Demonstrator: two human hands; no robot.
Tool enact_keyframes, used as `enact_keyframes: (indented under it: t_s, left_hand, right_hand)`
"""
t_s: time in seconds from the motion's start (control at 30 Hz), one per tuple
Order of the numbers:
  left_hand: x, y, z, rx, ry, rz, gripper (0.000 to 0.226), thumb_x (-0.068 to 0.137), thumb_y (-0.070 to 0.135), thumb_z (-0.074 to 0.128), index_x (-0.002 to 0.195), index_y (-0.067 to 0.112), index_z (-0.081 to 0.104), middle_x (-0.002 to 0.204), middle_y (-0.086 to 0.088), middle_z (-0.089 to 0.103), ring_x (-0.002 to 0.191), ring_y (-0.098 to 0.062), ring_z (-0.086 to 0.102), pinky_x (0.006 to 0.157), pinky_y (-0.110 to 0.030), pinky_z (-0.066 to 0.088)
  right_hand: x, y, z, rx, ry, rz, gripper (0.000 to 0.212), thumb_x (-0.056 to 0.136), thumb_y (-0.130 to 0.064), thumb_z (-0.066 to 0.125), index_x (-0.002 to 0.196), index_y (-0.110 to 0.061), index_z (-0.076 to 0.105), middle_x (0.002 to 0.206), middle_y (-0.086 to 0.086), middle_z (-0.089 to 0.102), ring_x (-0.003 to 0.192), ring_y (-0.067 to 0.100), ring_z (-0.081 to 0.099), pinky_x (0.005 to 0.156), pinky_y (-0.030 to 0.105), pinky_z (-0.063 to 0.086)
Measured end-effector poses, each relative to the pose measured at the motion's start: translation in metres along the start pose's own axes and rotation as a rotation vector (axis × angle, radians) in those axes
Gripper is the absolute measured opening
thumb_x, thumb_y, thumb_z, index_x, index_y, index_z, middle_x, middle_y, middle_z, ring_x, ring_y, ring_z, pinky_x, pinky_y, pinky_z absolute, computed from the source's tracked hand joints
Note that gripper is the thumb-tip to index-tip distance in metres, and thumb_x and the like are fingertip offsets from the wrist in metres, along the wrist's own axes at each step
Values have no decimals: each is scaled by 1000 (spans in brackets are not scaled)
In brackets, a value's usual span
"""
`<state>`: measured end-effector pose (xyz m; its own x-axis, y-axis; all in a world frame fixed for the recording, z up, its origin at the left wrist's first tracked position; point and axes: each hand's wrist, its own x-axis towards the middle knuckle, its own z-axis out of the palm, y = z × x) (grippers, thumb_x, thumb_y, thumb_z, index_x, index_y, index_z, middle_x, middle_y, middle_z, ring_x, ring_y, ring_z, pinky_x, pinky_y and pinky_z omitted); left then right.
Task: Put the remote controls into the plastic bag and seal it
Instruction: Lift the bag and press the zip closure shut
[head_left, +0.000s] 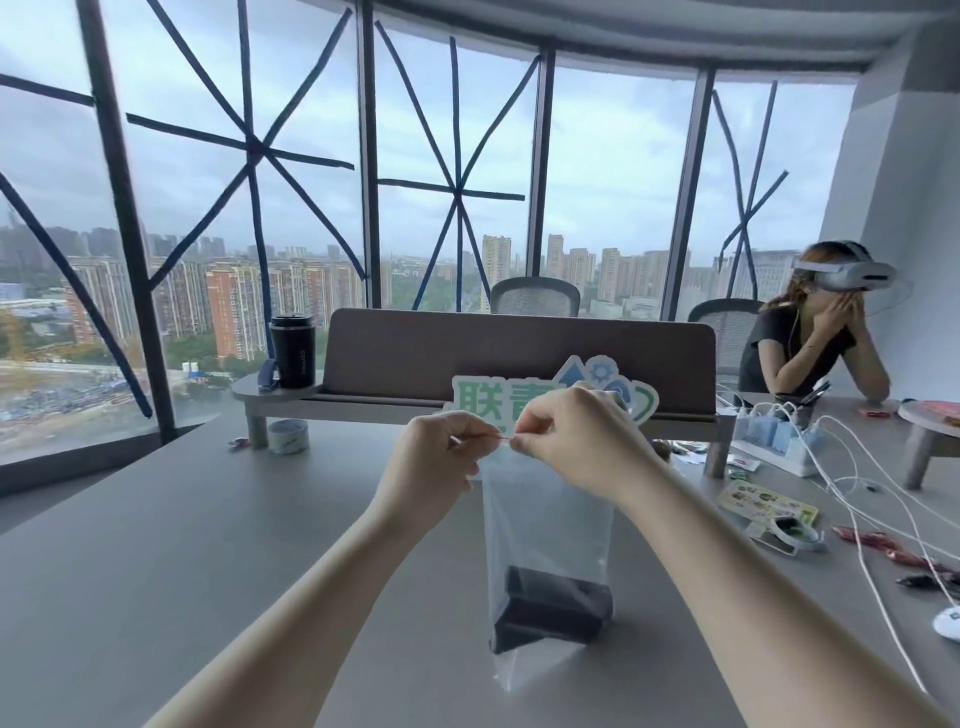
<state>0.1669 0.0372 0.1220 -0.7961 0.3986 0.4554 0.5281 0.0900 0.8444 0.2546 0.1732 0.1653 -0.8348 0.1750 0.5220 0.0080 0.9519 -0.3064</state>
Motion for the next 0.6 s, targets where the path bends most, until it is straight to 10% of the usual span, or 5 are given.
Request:
enact_keyframes:
  t_s: [0.23,0.47,0.6]
  left_hand:
    - [5,8,0,58,24,24,10,81,20,66,72,17,69,66,2,63,51,-8,58,46,-28,48]
    - [10,21,-2,130,9,101,10,83,17,65,76,12,69,54,6,56,40,0,49,42,-13,38]
    - [12,26,-4,142,-7,106,11,83,17,64,74,14,69,52,8,55,41,-2,50,45,-20,43]
  right_hand:
    - [7,-3,-11,5,14,19,14,79,-36,73,75,-23,75,67,-10,68,78,15,64,78,38,54]
    - [11,-10,-32,40,-76,35,12,82,-30,72,77,-20,78,59,-12,61,56,-8,54,45,6,36]
    - [14,-12,-37,97,-138,38,12,83,-25,73,77,-15,78,55,-11,59,52,-3,52,52,11,41]
